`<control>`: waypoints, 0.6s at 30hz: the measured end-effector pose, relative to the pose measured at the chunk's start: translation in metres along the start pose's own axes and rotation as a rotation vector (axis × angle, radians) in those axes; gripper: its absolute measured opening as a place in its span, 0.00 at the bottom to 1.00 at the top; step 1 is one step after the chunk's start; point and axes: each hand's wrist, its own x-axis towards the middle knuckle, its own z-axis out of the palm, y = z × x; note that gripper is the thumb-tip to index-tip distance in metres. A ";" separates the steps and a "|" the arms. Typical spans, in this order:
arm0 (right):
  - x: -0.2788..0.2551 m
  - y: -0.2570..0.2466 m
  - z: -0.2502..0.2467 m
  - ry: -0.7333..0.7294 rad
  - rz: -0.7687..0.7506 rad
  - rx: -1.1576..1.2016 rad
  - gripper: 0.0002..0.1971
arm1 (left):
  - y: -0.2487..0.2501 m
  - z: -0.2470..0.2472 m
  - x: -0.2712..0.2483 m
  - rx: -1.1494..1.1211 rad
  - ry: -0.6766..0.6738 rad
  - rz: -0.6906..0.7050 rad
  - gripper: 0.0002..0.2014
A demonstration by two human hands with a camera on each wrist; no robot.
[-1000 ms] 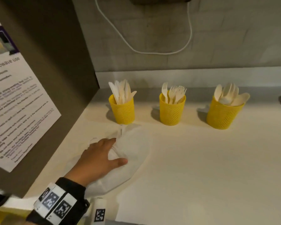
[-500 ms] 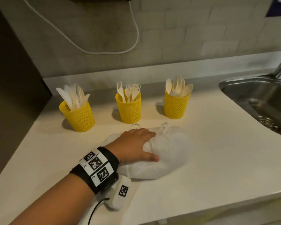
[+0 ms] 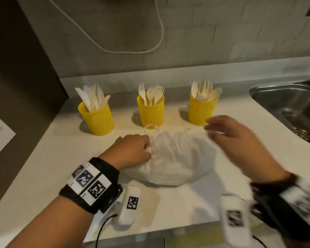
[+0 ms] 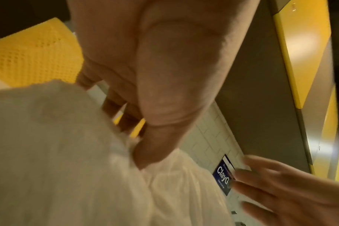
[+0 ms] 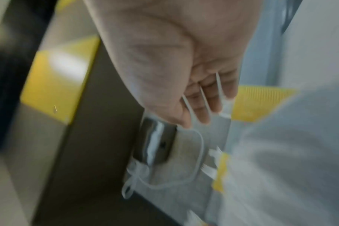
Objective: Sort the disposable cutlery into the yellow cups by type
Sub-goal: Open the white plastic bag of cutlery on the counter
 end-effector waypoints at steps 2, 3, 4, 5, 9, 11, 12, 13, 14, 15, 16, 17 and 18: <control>0.027 0.002 0.045 -0.194 0.028 -0.416 0.29 | 0.006 -0.003 -0.003 -0.207 0.124 0.040 0.09; 0.036 0.010 0.061 -0.288 0.042 -0.597 0.32 | 0.009 -0.007 -0.004 -0.346 0.188 0.058 0.12; 0.042 0.013 0.072 -0.340 0.052 -0.694 0.30 | 0.010 -0.013 -0.006 -0.488 0.245 0.088 0.15; 0.044 0.012 0.077 -0.348 0.035 -0.703 0.26 | 0.011 -0.018 -0.008 -0.625 0.273 0.113 0.17; 0.047 -0.013 0.071 -0.222 -0.145 -0.331 0.12 | 0.011 -0.029 -0.013 -1.153 0.155 0.171 0.16; 0.045 -0.022 0.063 -0.170 -0.194 -0.209 0.11 | 0.013 -0.030 -0.012 -1.076 0.079 0.192 0.28; 0.043 -0.023 0.059 -0.165 -0.193 -0.182 0.12 | 0.013 -0.032 -0.011 -0.976 0.078 0.203 0.29; 0.042 -0.021 0.055 -0.163 -0.182 -0.164 0.13 | 0.012 -0.037 -0.012 -0.880 0.109 0.205 0.27; 0.041 -0.019 0.050 -0.164 -0.158 -0.150 0.15 | 0.011 -0.042 -0.013 -0.810 0.151 0.198 0.23; 0.039 -0.017 0.044 -0.166 -0.124 -0.144 0.15 | 0.007 -0.047 -0.015 -0.779 0.188 0.191 0.19; 0.038 -0.015 0.038 -0.175 -0.096 -0.151 0.14 | 0.002 -0.051 -0.016 -0.776 0.214 0.189 0.16; 0.035 -0.014 0.032 -0.196 -0.077 -0.159 0.13 | -0.002 -0.053 -0.017 -0.806 0.229 0.195 0.15; 0.033 -0.013 0.028 -0.236 -0.067 -0.131 0.12 | -0.005 -0.054 -0.020 -0.882 0.235 0.205 0.14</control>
